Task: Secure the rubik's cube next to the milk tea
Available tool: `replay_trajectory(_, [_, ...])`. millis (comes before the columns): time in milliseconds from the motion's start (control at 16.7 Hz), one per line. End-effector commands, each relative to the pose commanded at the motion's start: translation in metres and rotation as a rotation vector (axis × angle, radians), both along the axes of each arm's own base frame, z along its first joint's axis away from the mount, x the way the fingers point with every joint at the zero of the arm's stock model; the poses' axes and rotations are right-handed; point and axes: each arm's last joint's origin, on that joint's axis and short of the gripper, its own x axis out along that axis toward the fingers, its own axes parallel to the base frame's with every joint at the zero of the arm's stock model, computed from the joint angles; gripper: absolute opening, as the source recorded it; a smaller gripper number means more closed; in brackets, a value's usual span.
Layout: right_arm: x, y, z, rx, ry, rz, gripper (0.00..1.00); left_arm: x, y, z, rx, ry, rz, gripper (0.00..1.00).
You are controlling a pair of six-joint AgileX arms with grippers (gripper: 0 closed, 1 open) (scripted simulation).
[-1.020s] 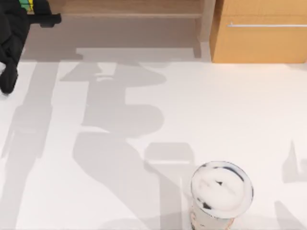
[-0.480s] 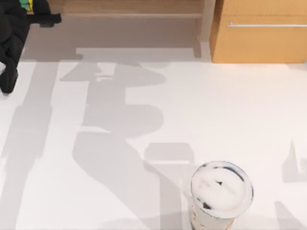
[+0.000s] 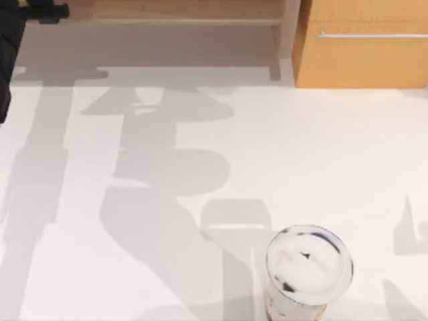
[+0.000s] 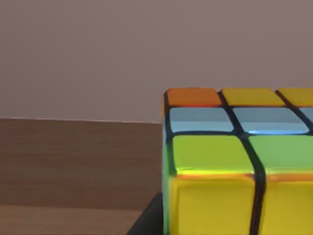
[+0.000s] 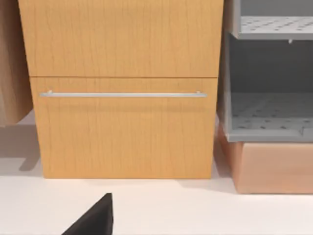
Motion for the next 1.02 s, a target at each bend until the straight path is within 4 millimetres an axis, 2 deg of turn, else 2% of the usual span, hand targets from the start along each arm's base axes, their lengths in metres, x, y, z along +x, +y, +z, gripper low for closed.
replay_trajectory(120, [0.000, 0.000, 0.000, 0.000, 0.000, 0.000, 1.00, 0.002, -0.004, 0.002, 0.002, 0.006, -0.008, 0.00])
replay_trajectory(240, [0.000, 0.000, 0.000, 0.000, 0.000, 0.000, 1.00, 0.003, -0.014, -0.005, 0.020, 0.041, -0.034, 0.00])
replay_trajectory(480, [0.000, 0.000, 0.000, 0.000, 0.000, 0.000, 1.00, 0.002, -0.017, -0.011, 0.028, 0.062, -0.040, 0.00])
replay_trajectory(600, [0.000, 0.000, 0.000, 0.000, 0.000, 0.000, 1.00, 0.002, -0.015, -0.009, 0.028, 0.057, -0.036, 0.00])
replay_trajectory(720, [0.000, 0.000, 0.000, 0.000, 0.000, 0.000, 1.00, 0.001, -0.021, 0.002, -0.001, 0.050, -0.034, 0.00])
replay_trajectory(840, [0.000, 0.000, 0.000, 0.000, 0.000, 0.000, 1.00, -0.005, -0.041, 0.017, -0.063, 0.069, -0.052, 0.00])
replay_trajectory(1020, [0.000, 0.000, 0.000, 0.000, 0.000, 0.000, 1.00, -0.028, -0.089, 0.039, -0.184, 0.167, -0.112, 0.00])
